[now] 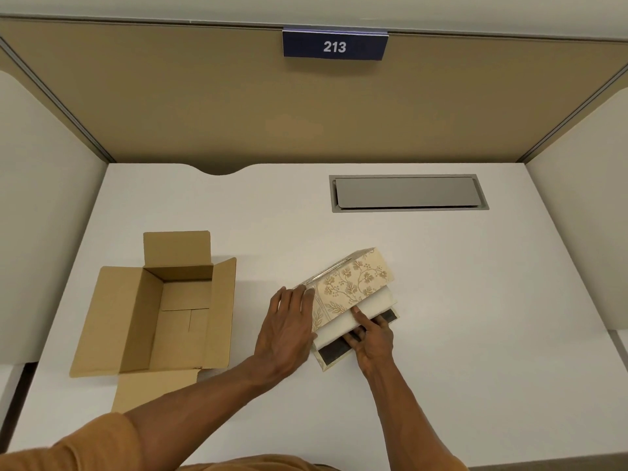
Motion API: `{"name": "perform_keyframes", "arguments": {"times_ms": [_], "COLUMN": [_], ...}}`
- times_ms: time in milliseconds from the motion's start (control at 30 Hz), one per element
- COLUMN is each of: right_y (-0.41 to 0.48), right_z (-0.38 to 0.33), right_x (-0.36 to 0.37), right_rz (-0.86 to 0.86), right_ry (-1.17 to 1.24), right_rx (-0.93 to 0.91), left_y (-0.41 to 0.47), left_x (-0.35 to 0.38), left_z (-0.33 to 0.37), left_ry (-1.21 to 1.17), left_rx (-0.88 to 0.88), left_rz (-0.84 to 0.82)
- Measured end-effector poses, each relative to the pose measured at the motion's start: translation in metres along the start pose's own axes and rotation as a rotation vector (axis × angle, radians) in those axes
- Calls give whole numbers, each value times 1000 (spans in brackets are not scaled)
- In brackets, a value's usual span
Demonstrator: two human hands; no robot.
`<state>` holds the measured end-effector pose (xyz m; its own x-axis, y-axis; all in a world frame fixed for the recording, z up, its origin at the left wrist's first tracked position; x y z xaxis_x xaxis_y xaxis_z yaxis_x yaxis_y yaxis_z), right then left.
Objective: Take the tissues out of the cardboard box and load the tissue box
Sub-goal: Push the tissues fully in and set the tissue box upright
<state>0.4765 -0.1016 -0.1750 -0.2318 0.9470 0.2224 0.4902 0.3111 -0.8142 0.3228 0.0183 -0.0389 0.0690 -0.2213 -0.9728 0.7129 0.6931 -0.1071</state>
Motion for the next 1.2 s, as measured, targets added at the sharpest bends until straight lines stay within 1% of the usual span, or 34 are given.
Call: {"name": "perform_keyframes", "arguments": {"times_ms": [133,267,367,600,800,1000,1200], "right_y": [-5,-8,-10,-17,-23,-17,-19], "right_z": [-3,-4,-1,1,-3,-2,-1], "right_x": [0,-5,-14,-37,-42,-57,-65], "right_rz": [1,4,5,-19,-29,36,41], "right_ry": [-42,-123,-154,-153,-187,-186,-141], "right_rx": [-80,-165,-195,-196,-167,-128,-113], "left_y": [-10,-15,-17,-30,-42,-46,-48], "left_x": [5,9,13,24,40,49,60], "left_z": [11,18,20,31,41,48,50], "left_ry": [-13,2,8,34,65,91,129], "left_rx": [10,24,36,123,181,191,221], "left_rz": [0,-44,-75,-133,-189,-212,-214]}}
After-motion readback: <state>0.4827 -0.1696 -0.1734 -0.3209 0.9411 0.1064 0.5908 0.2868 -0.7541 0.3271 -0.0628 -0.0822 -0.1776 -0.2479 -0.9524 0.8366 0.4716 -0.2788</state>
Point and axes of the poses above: each hand's wrist, its own y-axis towards the middle knuckle, its own x-axis out of the palm, z = x × y, the point moved 9 cm from there along y, towards the middle knuckle, and after that the axes turned 3 degrees about z, right-handed, at the moved point
